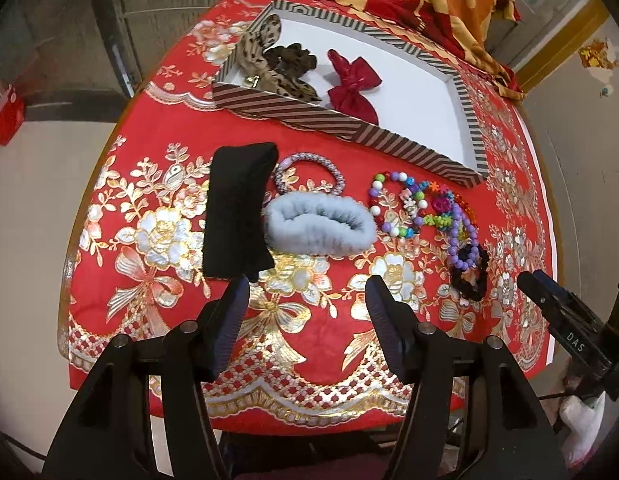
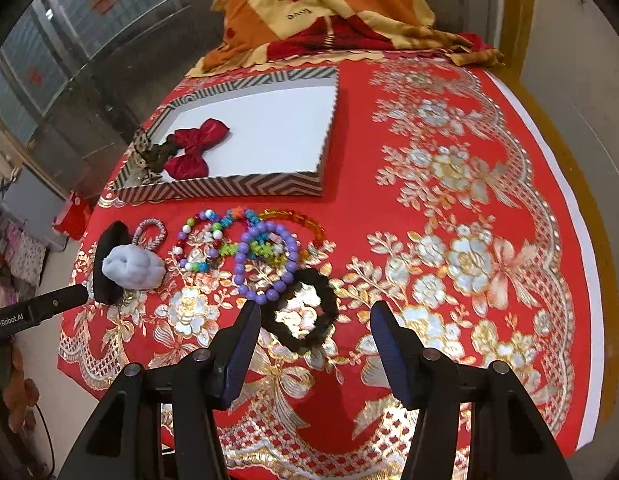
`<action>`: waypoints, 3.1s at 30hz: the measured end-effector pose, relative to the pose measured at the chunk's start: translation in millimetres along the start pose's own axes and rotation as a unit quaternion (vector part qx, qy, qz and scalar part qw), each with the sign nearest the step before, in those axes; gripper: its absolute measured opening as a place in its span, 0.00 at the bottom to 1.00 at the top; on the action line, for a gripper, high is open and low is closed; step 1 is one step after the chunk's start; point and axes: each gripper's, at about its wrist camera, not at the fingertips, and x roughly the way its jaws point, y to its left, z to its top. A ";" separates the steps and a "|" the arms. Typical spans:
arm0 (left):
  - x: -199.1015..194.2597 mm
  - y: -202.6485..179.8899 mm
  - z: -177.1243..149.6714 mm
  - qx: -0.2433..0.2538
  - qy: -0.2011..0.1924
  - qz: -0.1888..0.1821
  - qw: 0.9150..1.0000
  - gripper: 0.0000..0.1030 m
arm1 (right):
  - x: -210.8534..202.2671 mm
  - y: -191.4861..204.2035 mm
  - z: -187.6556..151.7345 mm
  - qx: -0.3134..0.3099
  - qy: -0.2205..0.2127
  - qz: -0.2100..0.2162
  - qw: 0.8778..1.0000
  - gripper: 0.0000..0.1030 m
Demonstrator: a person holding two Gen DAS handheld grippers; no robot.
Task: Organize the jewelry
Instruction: 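Lower the right tool onto the purple bead bracelet and close it, then grasp the black velvet holder with the left tool, then carry the black holder with left tool while right tool lowers purple bracelet into tray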
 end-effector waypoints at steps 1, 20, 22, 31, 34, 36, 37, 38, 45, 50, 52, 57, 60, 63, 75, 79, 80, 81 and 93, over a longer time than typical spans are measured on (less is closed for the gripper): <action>0.3 1.3 0.2 -0.002 0.001 0.000 1.000 0.58 | 1.9 0.2 1.2 -0.001 0.001 0.004 1.000 0.53; 3.2 23.0 18.2 -0.056 0.022 -0.050 0.997 0.58 | 64.1 12.1 29.8 -0.044 0.040 0.023 0.998 0.31; 4.4 26.1 20.2 -0.062 0.024 -0.050 0.996 0.58 | 69.8 11.9 31.7 -0.047 0.044 0.021 0.998 0.30; 8.6 36.1 28.0 -0.082 0.028 -0.049 0.995 0.58 | 86.8 13.0 34.6 -0.060 0.055 0.028 0.996 0.19; 10.5 37.1 30.6 -0.085 0.030 -0.049 0.995 0.58 | 89.2 12.2 35.6 -0.061 0.059 0.034 0.996 0.10; 11.6 37.0 32.2 -0.084 0.031 -0.048 0.995 0.58 | 87.9 11.3 35.4 -0.061 0.058 0.034 0.996 0.09; 12.1 36.9 33.1 -0.084 0.031 -0.048 0.995 0.58 | 85.3 10.0 35.1 -0.058 0.056 0.036 0.996 0.09; 12.2 37.1 34.0 -0.084 0.031 -0.048 0.995 0.58 | 80.5 8.5 35.8 -0.051 0.052 0.044 0.996 0.09; 20.7 45.5 41.0 -0.104 0.037 -0.046 0.993 0.58 | 43.9 8.3 43.7 -0.037 0.016 0.066 0.997 0.09; 29.0 47.5 48.6 -0.111 0.040 -0.053 0.992 0.63 | 25.9 10.8 46.5 -0.031 0.001 0.080 0.996 0.09; 31.9 48.0 51.0 -0.119 0.041 -0.061 0.990 0.65 | 19.0 13.8 48.7 -0.032 -0.006 0.084 0.996 0.09; 40.1 43.3 61.3 -0.114 0.044 -0.060 0.991 0.68 | 5.9 16.2 55.5 -0.029 -0.024 0.093 0.995 0.09; 45.8 41.6 66.0 -0.113 0.048 -0.056 0.991 0.68 | 3.9 18.3 56.7 -0.032 -0.025 0.095 0.995 0.09; 50.4 39.3 68.3 -0.105 0.047 -0.033 0.993 0.68 | 4.1 18.6 57.3 -0.032 -0.024 0.099 0.994 0.09; 49.9 53.0 68.6 -0.103 0.043 -0.002 0.994 0.14 | 0.0 23.8 60.5 -0.039 -0.025 0.111 0.993 0.09; 33.4 47.7 69.9 -0.083 0.019 0.011 0.996 0.10 | -2.4 24.6 64.2 -0.040 -0.028 0.115 0.992 0.09; 31.5 47.4 69.8 -0.081 0.016 0.014 0.997 0.08 | -2.6 24.6 64.9 -0.039 -0.029 0.118 0.992 0.09; 30.4 48.5 69.4 -0.084 0.017 0.012 0.996 0.08 | -2.9 24.8 65.4 -0.037 -0.029 0.121 0.992 0.09; 38.7 53.6 60.6 -0.115 0.037 0.001 0.993 0.58 | -4.4 29.6 66.0 -0.045 -0.026 0.126 0.991 0.09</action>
